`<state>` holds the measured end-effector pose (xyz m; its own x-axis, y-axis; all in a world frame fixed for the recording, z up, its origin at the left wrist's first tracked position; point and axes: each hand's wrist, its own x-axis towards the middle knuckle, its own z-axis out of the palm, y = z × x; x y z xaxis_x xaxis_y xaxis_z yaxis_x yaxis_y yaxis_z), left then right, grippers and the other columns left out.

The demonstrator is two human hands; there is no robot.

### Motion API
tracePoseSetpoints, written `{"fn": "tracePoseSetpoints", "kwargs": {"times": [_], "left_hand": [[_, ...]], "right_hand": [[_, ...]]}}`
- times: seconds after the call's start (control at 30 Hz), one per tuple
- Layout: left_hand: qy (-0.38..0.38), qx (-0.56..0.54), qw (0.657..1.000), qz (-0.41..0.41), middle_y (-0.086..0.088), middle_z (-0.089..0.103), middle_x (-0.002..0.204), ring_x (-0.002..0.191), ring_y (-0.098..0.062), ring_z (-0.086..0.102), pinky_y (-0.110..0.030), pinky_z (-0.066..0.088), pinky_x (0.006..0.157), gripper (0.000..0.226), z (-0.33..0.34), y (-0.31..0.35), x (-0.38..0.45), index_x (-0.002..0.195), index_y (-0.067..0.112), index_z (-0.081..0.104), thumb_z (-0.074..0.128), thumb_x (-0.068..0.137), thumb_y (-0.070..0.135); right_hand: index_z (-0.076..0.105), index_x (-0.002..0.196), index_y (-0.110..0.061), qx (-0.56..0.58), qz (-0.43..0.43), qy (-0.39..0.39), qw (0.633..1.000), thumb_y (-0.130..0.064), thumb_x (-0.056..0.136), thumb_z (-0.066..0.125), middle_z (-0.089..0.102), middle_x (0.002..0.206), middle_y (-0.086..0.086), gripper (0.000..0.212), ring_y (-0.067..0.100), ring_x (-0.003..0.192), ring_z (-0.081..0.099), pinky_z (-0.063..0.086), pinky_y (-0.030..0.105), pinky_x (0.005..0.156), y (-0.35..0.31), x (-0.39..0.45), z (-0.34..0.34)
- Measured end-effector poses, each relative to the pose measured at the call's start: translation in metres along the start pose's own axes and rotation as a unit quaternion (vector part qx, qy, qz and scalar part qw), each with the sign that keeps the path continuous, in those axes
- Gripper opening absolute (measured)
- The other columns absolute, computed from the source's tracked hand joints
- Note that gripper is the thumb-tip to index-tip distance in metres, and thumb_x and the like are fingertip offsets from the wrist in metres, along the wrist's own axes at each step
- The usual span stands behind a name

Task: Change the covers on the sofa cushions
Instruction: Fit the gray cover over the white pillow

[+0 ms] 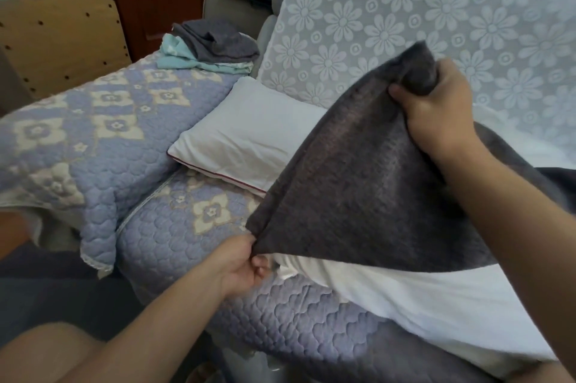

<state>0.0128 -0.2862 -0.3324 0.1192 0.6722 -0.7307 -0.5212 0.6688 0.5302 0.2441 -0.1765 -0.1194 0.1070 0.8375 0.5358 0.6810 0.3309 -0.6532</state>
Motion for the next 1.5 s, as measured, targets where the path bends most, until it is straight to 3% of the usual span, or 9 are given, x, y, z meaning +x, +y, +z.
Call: {"fn": "tracePoseSetpoints", "kwargs": {"times": [0.17,0.37,0.53,0.8,0.93,1.1,1.23,1.4,1.5], "left_hand": [[-0.007,-0.120,0.992,0.033,-0.013,0.062,0.076,0.074,-0.022,0.057,-0.037,0.056,0.068,0.023,0.017,0.013,-0.004,0.092,0.005,0.063,0.042,0.104,0.005],[-0.060,-0.332,0.937,0.089,-0.020,0.070,0.112,0.089,-0.027,0.067,-0.037,0.060,0.077,0.026,0.046,0.008,-0.014,0.114,-0.005,0.062,0.039,0.107,0.005],[-0.142,-0.407,0.890,0.147,-0.022,0.074,0.107,0.089,-0.028,0.076,-0.041,0.064,0.072,0.027,0.049,0.021,-0.025,0.115,-0.005,0.064,0.042,0.107,0.007],[-0.049,-0.298,0.946,0.118,-0.019,0.072,0.109,0.104,-0.029,0.069,-0.033,0.058,0.090,0.031,0.061,0.011,-0.005,0.115,-0.003,0.068,0.044,0.101,0.010],[0.053,-0.171,0.977,0.116,0.001,0.053,0.064,0.057,-0.012,0.043,-0.024,0.032,0.057,0.028,0.069,-0.005,-0.002,0.082,0.017,0.058,0.038,0.096,0.005],[-0.011,-0.104,0.989,0.105,0.001,0.049,0.057,0.057,-0.012,0.038,-0.028,0.024,0.057,0.026,0.082,-0.020,-0.009,0.082,0.016,0.054,0.041,0.098,0.001],[0.014,-0.033,0.987,0.154,0.001,0.059,0.066,0.063,-0.014,0.048,-0.029,0.033,0.058,0.009,0.065,-0.004,0.013,0.087,0.017,0.065,0.061,0.080,0.020],[0.040,0.058,0.969,0.235,0.001,0.072,0.117,0.105,-0.019,0.070,-0.046,0.059,0.090,0.063,0.055,-0.028,0.025,0.127,0.028,0.057,0.083,0.070,0.039],[0.023,0.044,0.959,0.278,-0.006,0.074,0.113,0.101,-0.027,0.073,-0.051,0.061,0.085,0.041,0.052,-0.031,0.023,0.126,0.025,0.061,0.071,0.088,0.014]], "right_hand": [[0.058,0.103,-0.014,0.030,-0.008,0.014,0.999,-0.031,0.084,0.076,0.064,0.093,-0.003,0.031,0.008,0.082,0.059,0.043,0.014,0.063,-0.021,0.028,0.000],[0.050,0.131,-0.010,-0.205,0.040,-0.040,0.977,-0.038,0.093,0.064,0.054,0.131,0.013,0.050,0.034,0.125,0.047,0.039,0.042,0.100,0.015,0.024,-0.007],[0.063,0.098,-0.001,-0.151,-0.259,-0.002,0.954,-0.009,0.093,0.061,0.056,0.100,0.015,0.010,0.034,0.094,0.051,0.042,0.042,0.082,0.003,-0.109,-0.004],[0.051,0.143,-0.025,-0.331,-0.306,-0.173,0.876,-0.009,0.077,0.058,0.044,0.148,0.014,0.068,0.042,0.129,0.043,0.038,0.050,0.094,0.047,-0.189,0.074],[0.065,0.123,-0.021,-0.414,-0.363,-0.195,0.812,-0.019,0.083,0.048,0.057,0.131,0.014,0.043,0.044,0.126,0.042,0.033,0.051,0.098,0.058,-0.164,0.097],[0.072,0.089,-0.014,-0.373,-0.282,-0.121,0.876,-0.011,0.061,0.085,0.072,0.089,0.015,0.032,0.036,0.091,0.067,0.046,0.044,0.092,0.054,-0.106,0.101],[0.068,0.115,-0.010,-0.244,-0.376,-0.218,0.867,-0.007,0.075,0.061,0.067,0.121,0.013,0.041,0.038,0.118,0.056,0.039,0.047,0.105,0.068,-0.152,0.092],[0.065,0.097,-0.018,0.061,-0.046,-0.238,0.968,-0.008,0.084,0.059,0.064,0.108,-0.008,0.018,0.017,0.109,0.056,0.044,0.031,0.092,0.068,-0.219,0.074],[0.065,0.117,-0.027,0.230,0.189,-0.234,0.925,-0.035,0.084,0.067,0.070,0.112,-0.009,0.034,0.013,0.107,0.063,0.051,0.035,0.095,0.047,-0.236,0.088]]}}
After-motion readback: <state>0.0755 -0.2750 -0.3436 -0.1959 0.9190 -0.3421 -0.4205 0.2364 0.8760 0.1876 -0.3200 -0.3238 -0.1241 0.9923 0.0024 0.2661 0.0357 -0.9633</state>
